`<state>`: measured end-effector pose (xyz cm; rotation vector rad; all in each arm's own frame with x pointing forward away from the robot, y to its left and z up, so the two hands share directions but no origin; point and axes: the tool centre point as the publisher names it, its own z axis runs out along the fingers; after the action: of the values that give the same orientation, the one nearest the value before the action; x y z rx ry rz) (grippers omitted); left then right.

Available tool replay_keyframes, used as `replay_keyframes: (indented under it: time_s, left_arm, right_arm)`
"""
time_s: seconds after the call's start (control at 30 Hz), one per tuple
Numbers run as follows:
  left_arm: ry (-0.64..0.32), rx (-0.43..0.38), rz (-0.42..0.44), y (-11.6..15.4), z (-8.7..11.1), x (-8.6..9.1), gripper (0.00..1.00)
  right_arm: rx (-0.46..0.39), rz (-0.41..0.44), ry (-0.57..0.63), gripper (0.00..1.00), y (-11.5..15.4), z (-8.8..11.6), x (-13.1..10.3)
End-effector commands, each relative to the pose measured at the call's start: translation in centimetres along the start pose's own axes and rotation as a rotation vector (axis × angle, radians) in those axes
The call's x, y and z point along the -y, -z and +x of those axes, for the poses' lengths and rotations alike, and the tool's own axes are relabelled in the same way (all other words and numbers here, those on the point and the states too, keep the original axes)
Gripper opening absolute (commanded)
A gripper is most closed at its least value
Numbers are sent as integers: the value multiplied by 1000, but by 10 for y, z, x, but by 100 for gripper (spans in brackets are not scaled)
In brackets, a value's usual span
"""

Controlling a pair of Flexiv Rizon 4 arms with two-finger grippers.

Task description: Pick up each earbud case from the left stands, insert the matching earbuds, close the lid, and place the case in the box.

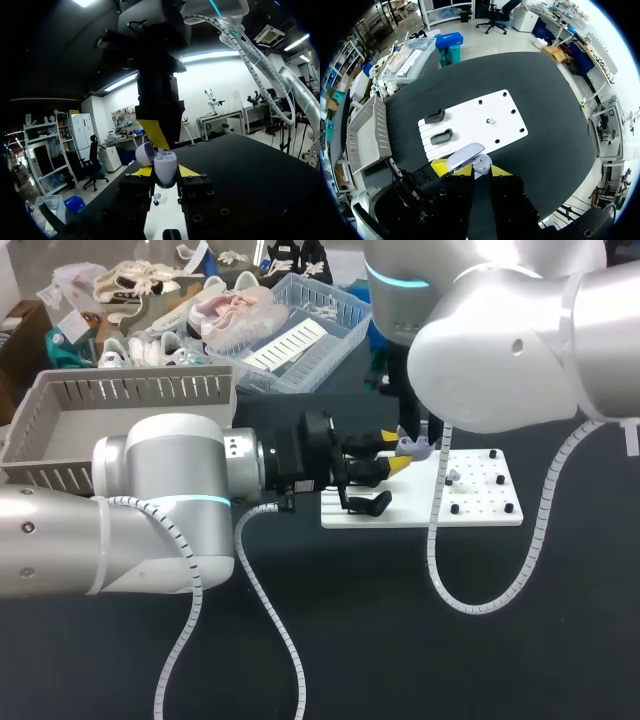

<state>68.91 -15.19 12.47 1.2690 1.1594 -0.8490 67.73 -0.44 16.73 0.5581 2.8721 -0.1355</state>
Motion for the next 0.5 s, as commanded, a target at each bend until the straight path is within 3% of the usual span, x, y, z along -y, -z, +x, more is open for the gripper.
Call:
replay_keyframes:
  time_s: [0.03, 0.5]
  left_arm:
    - [-2, 1, -5, -1, 0, 1, 0]
    - [-2, 1, -5, -1, 0, 1, 0]
  right_arm:
    - [-8, -21, -5, 0, -3, 0, 5]
    - [-17, -52, -11, 0, -1, -2, 5]
